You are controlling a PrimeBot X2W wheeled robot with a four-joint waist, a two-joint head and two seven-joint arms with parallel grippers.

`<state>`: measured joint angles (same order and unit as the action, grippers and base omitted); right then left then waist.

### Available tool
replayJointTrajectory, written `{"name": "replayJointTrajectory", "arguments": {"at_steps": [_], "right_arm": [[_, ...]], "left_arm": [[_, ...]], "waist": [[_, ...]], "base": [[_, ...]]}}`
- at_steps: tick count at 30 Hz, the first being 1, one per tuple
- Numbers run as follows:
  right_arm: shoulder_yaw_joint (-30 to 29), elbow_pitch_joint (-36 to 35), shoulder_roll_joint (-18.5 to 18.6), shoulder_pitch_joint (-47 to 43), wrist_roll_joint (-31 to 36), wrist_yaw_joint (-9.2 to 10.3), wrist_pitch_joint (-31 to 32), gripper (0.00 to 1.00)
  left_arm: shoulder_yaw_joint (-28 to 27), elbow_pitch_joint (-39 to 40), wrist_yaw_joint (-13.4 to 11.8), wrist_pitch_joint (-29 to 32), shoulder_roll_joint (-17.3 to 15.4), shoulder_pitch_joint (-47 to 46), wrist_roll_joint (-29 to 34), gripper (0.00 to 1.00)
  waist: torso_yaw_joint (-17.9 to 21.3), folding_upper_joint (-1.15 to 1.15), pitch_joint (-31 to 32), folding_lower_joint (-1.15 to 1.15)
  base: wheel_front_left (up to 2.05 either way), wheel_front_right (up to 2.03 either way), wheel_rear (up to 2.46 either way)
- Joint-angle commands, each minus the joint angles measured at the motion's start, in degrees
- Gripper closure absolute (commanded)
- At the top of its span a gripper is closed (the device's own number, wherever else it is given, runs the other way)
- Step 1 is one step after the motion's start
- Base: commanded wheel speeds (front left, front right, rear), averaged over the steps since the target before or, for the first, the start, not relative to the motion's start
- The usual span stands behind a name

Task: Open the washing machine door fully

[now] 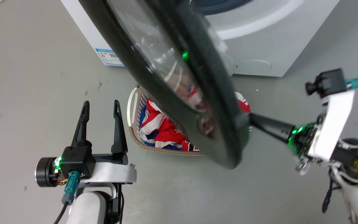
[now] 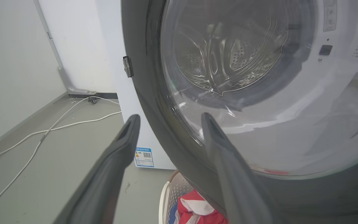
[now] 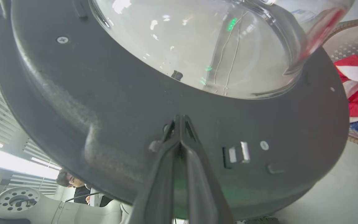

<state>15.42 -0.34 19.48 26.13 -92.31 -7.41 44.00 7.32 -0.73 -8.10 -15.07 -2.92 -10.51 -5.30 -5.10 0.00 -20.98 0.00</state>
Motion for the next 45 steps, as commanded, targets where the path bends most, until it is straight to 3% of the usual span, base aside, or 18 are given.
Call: {"name": "replayJointTrajectory", "arguments": {"at_steps": [1, 11, 26, 34, 41, 42, 43, 44, 45], "right_arm": [[1.2, -1.3, -1.0, -2.1, -0.2, -0.14, 0.7, 1.0], [5.3, -4.9, -3.2, -7.2, 0.4, -0.14, 1.7, 1.0], [9.4, -3.9, -6.9, -12.2, 0.5, -0.14, 2.0, 1.0], [7.6, -3.0, -7.5, -14.9, 0.8, -0.14, -0.7, 1.0], [0.5, -3.9, -8.6, -17.6, 2.1, -0.14, -9.9, 1.0], [-0.8, -4.3, -8.8, -18.1, 2.6, -0.14, -11.7, 0.85], [-2.0, -4.6, -9.1, -18.7, 2.9, -0.14, -13.5, 0.5], [-3.3, -5.2, -9.4, -19.0, 3.6, -0.14, -15.5, 0.34], [-4.6, -5.6, -9.8, -19.6, 4.1, -0.14, -17.7, 0.0]], "left_arm": [[-0.2, -0.2, 0.0, -0.2, 0.1, 0.9, 0.1, 0.0], [-0.3, -0.5, 0.3, -0.2, 0.1, 2.1, 0.2, 0.0], [-0.7, -1.1, 0.6, -0.2, 0.1, 4.4, 0.7, 0.0], [-1.1, -1.5, 0.8, -0.2, 0.1, 5.7, 1.1, 0.0], [-1.5, -1.9, 1.0, -0.2, 0.0, 7.3, 1.3, 0.0], [-1.5, -1.9, 1.1, -0.2, 0.1, 7.6, 1.4, 0.0], [-1.6, -1.9, 1.1, -0.2, 0.1, 7.9, 1.4, 0.0], [-1.6, -1.9, 1.2, -0.2, 0.1, 8.2, 1.5, 0.0], [-1.7, -1.9, 1.3, -0.2, 0.0, 8.3, 1.5, 0.0]], "waist": [[0.2, 0.0, 1.0, 0.0], [-0.4, 0.0, 3.2, 0.0], [-0.9, 0.0, 6.0, 0.0], [-0.6, 0.0, 7.9, 0.0], [0.1, 0.0, 10.5, 0.0], [0.2, 0.0, 10.9, 0.0], [0.3, 0.0, 11.2, 0.0], [0.3, 0.0, 11.5, 0.0], [0.3, 0.0, 11.8, 0.0]], "base": [[0.0, 0.0, 0.0], [0.0, 0.0, 0.0], [0.0, 0.0, 0.0], [0.0, 0.0, 0.0], [0.0, 0.0, 0.0], [0.0, 0.0, 0.0], [0.0, 0.0, 0.0], [0.0, 0.0, 0.0], [0.0, 0.0, 0.0]]}}
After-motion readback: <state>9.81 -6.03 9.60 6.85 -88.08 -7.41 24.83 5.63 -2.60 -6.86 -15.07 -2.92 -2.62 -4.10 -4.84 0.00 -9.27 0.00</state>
